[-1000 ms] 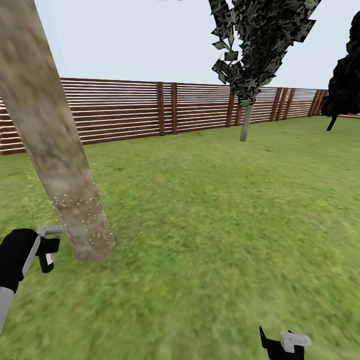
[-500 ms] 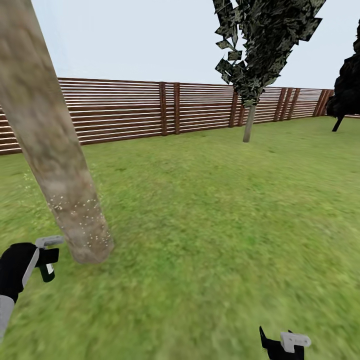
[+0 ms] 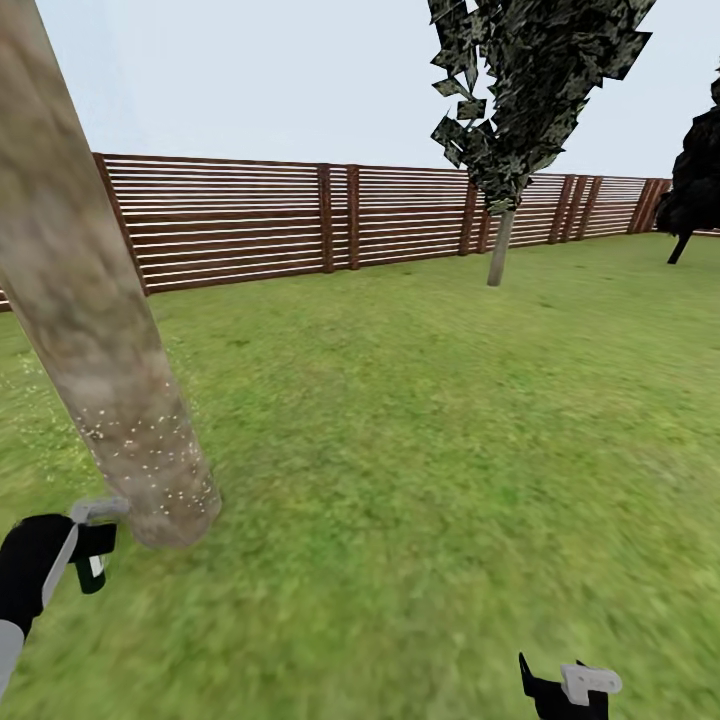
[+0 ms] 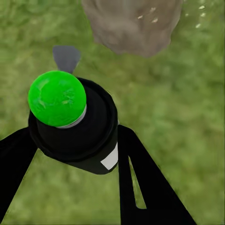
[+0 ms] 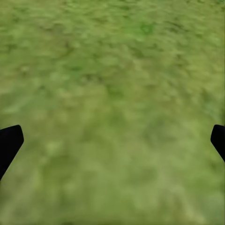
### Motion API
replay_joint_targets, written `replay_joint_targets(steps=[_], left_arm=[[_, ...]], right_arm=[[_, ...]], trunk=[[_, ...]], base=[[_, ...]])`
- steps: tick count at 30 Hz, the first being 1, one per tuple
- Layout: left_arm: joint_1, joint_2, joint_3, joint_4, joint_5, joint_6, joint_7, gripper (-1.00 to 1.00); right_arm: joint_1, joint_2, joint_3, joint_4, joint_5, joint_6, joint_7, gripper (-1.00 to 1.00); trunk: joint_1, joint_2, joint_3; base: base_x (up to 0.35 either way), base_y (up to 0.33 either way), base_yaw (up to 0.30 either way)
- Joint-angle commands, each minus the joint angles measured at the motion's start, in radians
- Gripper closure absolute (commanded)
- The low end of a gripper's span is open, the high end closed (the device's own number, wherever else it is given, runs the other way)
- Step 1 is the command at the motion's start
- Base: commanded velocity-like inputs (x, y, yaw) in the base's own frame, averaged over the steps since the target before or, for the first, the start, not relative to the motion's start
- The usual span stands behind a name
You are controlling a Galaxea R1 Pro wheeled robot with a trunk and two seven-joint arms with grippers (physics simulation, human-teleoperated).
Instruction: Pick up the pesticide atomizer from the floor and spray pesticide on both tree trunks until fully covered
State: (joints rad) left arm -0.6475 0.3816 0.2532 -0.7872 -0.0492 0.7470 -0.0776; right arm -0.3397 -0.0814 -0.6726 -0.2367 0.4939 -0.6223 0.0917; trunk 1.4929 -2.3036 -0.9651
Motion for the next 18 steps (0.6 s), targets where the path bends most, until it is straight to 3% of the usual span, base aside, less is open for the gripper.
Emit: replay_joint_targets(steps=[1,2,4,6,7,8,11,13,14,18], left_arm=[[0.011,-0.001,0.001,0.000,-0.003,-0.006,-0.007,1.00],[0.016,-0.005,0.000,0.001,-0.001,-0.011,-0.007,1.00],[0.021,-0.044,-0.002,0.011,-0.002,-0.016,-0.007,1.00],[0.021,-0.055,-0.002,0.014,-0.003,-0.017,-0.007,1.00],[0.022,-0.045,0.004,0.018,-0.003,-0.017,-0.008,1.00],[0.023,-0.002,0.006,0.058,-0.002,-0.035,-0.008,1.00],[0.023,-0.011,0.000,0.080,0.000,-0.085,-0.007,1.00],[0.023,-0.051,-0.001,0.082,-0.002,-0.093,-0.007,1.00],[0.023,-0.055,0.002,0.083,-0.003,-0.094,-0.008,1.00],[0.051,-0.032,0.006,0.082,-0.003,-0.096,-0.009,1.00]], right_arm=[[-0.001,0.000,-0.008,0.001,0.000,-0.004,0.010,-1.00],[-0.001,0.000,-0.008,0.001,0.000,-0.004,0.010,-1.00],[-0.001,0.000,-0.008,0.001,0.000,-0.004,0.010,-1.00],[-0.001,0.000,-0.008,0.001,0.000,-0.004,0.010,-1.00],[-0.001,0.000,-0.008,0.001,0.000,-0.004,0.010,-1.00],[-0.001,0.000,-0.008,0.001,0.000,-0.004,0.010,-1.00],[-0.001,0.000,-0.008,0.001,0.000,-0.004,0.010,-1.00],[-0.001,0.000,-0.008,0.001,0.000,-0.004,0.010,-1.00],[-0.001,0.000,-0.008,0.001,0.000,-0.004,0.010,-1.00],[-0.001,0.000,-0.008,0.001,0.000,-0.004,0.010,-1.00]], trunk=[[0.000,0.000,-0.001],[0.000,0.000,-0.001],[0.000,0.000,-0.001],[0.000,0.000,-0.001],[0.000,0.000,-0.001],[0.000,0.000,-0.001],[0.000,0.000,-0.001],[0.000,0.000,-0.001],[0.000,0.000,-0.001],[0.000,0.000,-0.001]], base=[[0.002,0.000,0.000],[0.001,0.000,0.000],[0.000,0.000,0.000],[0.000,0.000,0.000],[0.000,0.000,0.000],[0.000,0.000,0.000],[0.000,0.000,0.000],[0.000,0.000,0.000],[0.000,0.000,0.000],[0.188,0.049,0.000]])
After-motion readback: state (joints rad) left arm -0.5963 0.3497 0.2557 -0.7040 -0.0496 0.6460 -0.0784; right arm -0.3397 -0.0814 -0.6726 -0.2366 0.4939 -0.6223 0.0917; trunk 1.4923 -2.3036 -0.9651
